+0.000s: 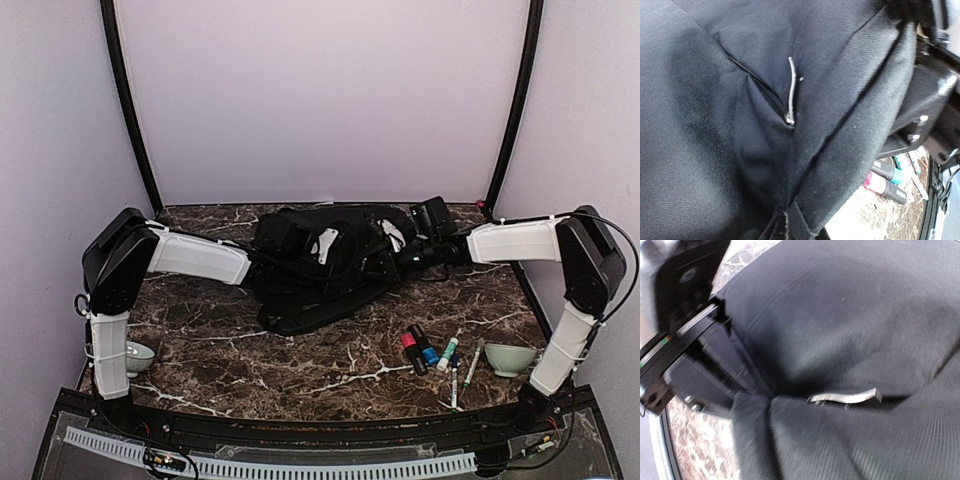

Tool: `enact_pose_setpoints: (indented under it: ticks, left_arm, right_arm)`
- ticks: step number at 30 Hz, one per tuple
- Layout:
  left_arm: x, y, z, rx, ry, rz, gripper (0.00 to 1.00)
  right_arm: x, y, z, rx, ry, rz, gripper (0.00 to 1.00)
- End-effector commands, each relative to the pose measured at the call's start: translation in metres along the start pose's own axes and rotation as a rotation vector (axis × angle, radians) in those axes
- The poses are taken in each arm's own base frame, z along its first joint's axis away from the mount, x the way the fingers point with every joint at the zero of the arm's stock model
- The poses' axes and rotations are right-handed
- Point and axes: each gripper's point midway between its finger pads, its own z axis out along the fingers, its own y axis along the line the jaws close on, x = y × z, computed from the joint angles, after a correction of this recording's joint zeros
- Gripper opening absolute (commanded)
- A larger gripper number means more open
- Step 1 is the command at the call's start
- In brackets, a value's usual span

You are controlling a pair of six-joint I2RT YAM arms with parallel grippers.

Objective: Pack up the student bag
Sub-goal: Grab the largest pocket of the student bag.

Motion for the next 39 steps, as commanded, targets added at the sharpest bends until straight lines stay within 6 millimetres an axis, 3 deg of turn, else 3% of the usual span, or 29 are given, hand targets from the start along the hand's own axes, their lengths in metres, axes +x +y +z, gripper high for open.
enact_pose_setpoints:
  ticks: [1, 7, 13, 19, 28, 39]
  left_arm:
    - [-0.015, -0.048, -0.016, 0.102, -0.027, 0.080, 0.00]
    - [-0.014, -0.040, -0.017, 0.067, -0.017, 0.098, 0.00]
    - [-0.016, -0.045, -0.018, 0.087, -0.022, 0.102, 0.00]
    - [-0.025, -0.052, -0.019, 0.115, -0.040, 0.096, 0.00]
    - [-0.040, -0.066, -0.021, 0.183, -0.084, 0.057, 0.00]
    - [-0.044, -0.069, -0.023, 0.193, -0.088, 0.056, 0.00]
  right_arm:
    - [-0.018, 0.019, -0.033, -0.010, -0.059, -0.099, 0.00]
    - [-0.001, 0.014, -0.042, -0.024, -0.044, -0.043, 0.00]
    - [-0.016, 0.011, -0.046, -0.030, -0.093, -0.030, 0.00]
    - [-0.020, 0.014, -0.036, -0.091, -0.095, -0.020, 0.00]
    - [-0.006, 0.004, -0.007, -0.142, -0.011, 0.003, 0.29]
    - [0.004, 0.011, 0.007, -0.176, 0.018, -0.041, 0.39]
